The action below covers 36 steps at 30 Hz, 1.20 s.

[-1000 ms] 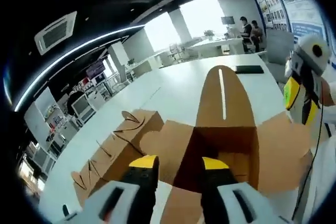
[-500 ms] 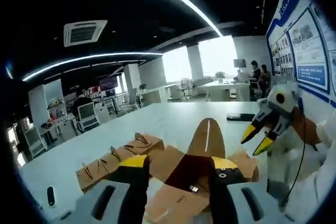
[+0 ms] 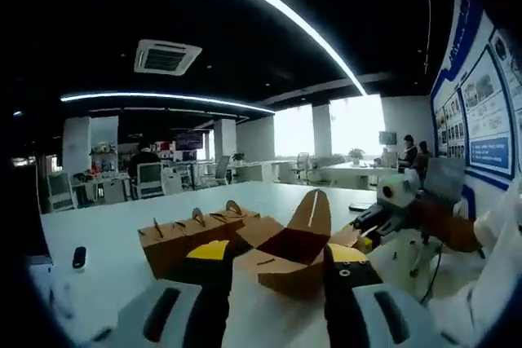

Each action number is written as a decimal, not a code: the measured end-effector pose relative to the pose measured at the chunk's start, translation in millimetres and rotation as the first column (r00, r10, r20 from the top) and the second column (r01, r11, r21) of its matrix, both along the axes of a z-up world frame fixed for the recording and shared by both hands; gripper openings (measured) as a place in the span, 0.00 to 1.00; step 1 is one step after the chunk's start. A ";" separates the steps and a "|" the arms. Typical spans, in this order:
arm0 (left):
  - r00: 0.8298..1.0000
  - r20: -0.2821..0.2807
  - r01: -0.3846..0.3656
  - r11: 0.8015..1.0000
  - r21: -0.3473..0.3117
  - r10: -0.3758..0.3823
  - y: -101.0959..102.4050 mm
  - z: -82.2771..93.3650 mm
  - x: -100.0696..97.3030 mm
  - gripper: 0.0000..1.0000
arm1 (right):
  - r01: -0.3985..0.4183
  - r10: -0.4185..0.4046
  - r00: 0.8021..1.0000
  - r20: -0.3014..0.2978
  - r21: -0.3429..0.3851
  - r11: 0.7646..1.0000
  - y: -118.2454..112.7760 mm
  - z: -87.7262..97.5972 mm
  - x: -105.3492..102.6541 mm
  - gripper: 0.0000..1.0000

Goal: Pick up one paper box from the group, open the paper box, and remove the item inside

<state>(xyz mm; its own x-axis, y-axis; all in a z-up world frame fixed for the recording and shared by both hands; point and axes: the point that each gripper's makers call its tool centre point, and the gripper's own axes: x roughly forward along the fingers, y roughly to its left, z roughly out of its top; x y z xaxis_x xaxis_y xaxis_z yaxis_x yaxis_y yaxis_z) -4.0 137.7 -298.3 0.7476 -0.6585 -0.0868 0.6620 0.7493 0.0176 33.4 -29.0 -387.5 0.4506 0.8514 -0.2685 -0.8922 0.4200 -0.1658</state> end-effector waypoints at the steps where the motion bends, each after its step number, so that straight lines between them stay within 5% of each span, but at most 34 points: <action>1: 1.000 -0.001 -0.004 1.000 -0.007 0.004 1.5 -3.2 -2.1 0.46 | -0.002 0.002 1.000 0.002 -0.004 1.000 1.2 -1.1 -0.7 0.23; 13: 0.998 -0.040 -0.041 0.997 -0.070 0.039 13.8 -27.2 -9.7 0.45 | -0.042 0.042 0.999 -0.026 0.007 0.999 16.8 -5.0 -10.9 0.25; 28: 0.998 -0.059 0.016 0.998 -0.053 -0.019 -7.1 -43.7 3.4 0.45 | 0.036 -0.036 0.999 -0.026 0.026 0.999 -28.2 17.5 5.8 0.26; 36: 0.999 -0.024 0.020 0.999 -0.047 -0.021 3.2 -24.0 11.4 0.40 | 0.052 -0.048 0.998 -0.051 0.067 0.996 -41.2 40.3 6.1 0.27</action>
<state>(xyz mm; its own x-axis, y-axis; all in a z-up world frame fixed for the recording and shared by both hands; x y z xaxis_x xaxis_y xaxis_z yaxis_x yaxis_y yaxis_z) 7.4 140.9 -322.3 0.7319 -0.6774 -0.0737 0.6770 0.7352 -0.0336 39.6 -70.2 -347.2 0.4808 0.8451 -0.2337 -0.8762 0.4731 -0.0918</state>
